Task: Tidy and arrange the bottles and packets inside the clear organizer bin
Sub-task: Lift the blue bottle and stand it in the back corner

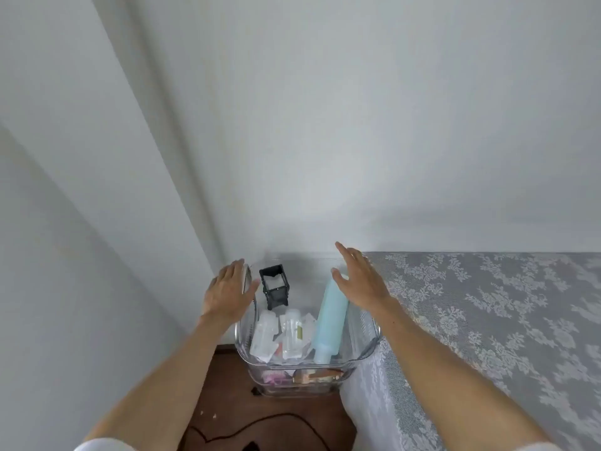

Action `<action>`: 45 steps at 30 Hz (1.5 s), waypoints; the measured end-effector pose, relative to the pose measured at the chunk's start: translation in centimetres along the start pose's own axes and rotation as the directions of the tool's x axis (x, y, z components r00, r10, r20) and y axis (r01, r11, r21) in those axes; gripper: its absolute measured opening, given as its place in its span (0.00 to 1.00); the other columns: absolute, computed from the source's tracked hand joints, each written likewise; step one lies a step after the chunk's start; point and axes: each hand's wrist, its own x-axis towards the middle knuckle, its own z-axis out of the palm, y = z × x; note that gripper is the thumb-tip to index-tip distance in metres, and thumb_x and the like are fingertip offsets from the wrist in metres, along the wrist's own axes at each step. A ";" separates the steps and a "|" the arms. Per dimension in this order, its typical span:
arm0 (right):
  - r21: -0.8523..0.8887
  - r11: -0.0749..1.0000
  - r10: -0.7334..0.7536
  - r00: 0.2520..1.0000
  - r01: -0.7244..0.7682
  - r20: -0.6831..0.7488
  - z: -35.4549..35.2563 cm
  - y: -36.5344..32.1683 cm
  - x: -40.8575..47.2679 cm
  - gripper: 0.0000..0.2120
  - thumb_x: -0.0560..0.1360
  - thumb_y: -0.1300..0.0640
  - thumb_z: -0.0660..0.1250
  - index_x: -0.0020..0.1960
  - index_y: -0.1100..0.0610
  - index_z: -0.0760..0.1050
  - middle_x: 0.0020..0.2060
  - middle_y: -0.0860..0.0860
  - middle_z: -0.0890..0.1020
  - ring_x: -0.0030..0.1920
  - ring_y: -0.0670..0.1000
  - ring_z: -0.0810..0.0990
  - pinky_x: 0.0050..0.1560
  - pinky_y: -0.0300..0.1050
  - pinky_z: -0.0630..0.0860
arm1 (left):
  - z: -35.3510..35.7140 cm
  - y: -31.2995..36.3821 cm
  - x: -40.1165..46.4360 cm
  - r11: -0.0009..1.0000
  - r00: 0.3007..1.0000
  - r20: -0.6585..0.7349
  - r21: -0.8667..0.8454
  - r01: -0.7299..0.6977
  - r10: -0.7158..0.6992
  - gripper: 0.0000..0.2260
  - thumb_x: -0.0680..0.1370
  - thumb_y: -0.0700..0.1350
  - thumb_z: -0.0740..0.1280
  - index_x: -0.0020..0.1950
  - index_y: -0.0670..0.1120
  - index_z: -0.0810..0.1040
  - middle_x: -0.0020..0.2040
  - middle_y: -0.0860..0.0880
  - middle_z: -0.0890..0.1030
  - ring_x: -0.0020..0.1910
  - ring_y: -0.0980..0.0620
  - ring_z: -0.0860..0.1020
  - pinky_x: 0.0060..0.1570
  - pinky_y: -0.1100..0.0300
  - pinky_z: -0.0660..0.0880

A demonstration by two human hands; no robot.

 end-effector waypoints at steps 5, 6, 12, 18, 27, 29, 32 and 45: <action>0.012 0.995 0.095 0.986 -0.097 0.139 6.2 1.2 -2.4 0.31 0.81 0.46 0.57 0.79 0.45 0.48 0.75 0.53 0.62 0.72 0.57 0.66 0.61 0.57 0.75 | 3.6 -1.1 -1.1 0.999 0.996 0.072 -0.009 0.051 -0.050 0.32 0.80 0.61 0.54 0.78 0.46 0.53 0.74 0.45 0.67 0.73 0.46 0.65 0.69 0.47 0.66; 0.019 0.993 0.116 0.983 -0.120 0.141 7.4 1.4 -2.9 0.31 0.81 0.46 0.57 0.79 0.46 0.47 0.75 0.54 0.62 0.72 0.57 0.66 0.61 0.57 0.75 | 4.4 -1.4 -1.1 0.999 0.995 0.089 -0.009 0.052 -0.051 0.32 0.80 0.61 0.54 0.79 0.45 0.52 0.75 0.45 0.66 0.73 0.46 0.63 0.69 0.47 0.65; -0.011 0.950 0.307 0.926 -0.312 0.220 12.0 3.0 -4.5 0.33 0.80 0.45 0.58 0.79 0.43 0.43 0.75 0.57 0.60 0.69 0.61 0.67 0.60 0.58 0.74 | 6.5 -2.0 -0.3 0.997 0.992 0.095 -0.001 0.080 -0.079 0.33 0.81 0.57 0.56 0.79 0.43 0.50 0.77 0.43 0.61 0.74 0.44 0.61 0.71 0.46 0.63; 0.015 0.890 0.435 0.856 -0.456 0.279 15.3 3.7 -4.4 0.40 0.77 0.40 0.62 0.79 0.41 0.40 0.74 0.59 0.60 0.66 0.64 0.69 0.64 0.59 0.71 | 8.3 -2.0 -0.6 0.995 0.989 0.129 -0.049 0.083 -0.076 0.32 0.81 0.49 0.56 0.80 0.44 0.42 0.79 0.42 0.56 0.73 0.42 0.63 0.67 0.44 0.67; 0.123 0.800 0.518 0.779 -0.587 0.352 18.5 3.2 -3.6 0.47 0.76 0.37 0.64 0.71 0.32 0.25 0.60 0.66 0.71 0.54 0.66 0.77 0.56 0.63 0.76 | 9.9 -2.7 -1.1 0.991 0.996 0.055 -0.105 0.078 -0.073 0.31 0.82 0.53 0.54 0.80 0.47 0.42 0.78 0.42 0.57 0.71 0.39 0.65 0.65 0.41 0.69; 0.131 0.783 0.536 0.767 -0.608 0.354 18.7 3.1 -3.5 0.48 0.75 0.37 0.64 0.71 0.31 0.25 0.58 0.66 0.72 0.52 0.66 0.78 0.54 0.63 0.77 | 10.0 -2.7 -1.2 0.991 0.996 0.052 -0.107 0.080 -0.074 0.31 0.82 0.53 0.54 0.80 0.47 0.42 0.79 0.42 0.57 0.71 0.39 0.66 0.65 0.42 0.69; 0.159 0.760 0.550 0.755 -0.630 0.357 18.8 2.9 -3.6 0.49 0.74 0.37 0.67 0.70 0.30 0.25 0.57 0.66 0.74 0.49 0.66 0.79 0.52 0.63 0.78 | 10.2 -2.9 -1.1 0.990 0.996 0.042 -0.116 0.082 -0.077 0.31 0.82 0.53 0.55 0.80 0.48 0.42 0.78 0.42 0.57 0.70 0.39 0.67 0.65 0.42 0.69; 0.263 0.699 0.552 0.736 -0.665 0.392 17.4 2.5 -3.5 0.55 0.70 0.42 0.72 0.69 0.27 0.26 0.52 0.59 0.80 0.44 0.61 0.82 0.47 0.59 0.81 | 9.9 -2.6 -1.5 0.982 0.995 0.055 -0.165 0.096 -0.088 0.33 0.81 0.50 0.58 0.80 0.49 0.42 0.79 0.44 0.55 0.56 0.36 0.78 0.54 0.42 0.77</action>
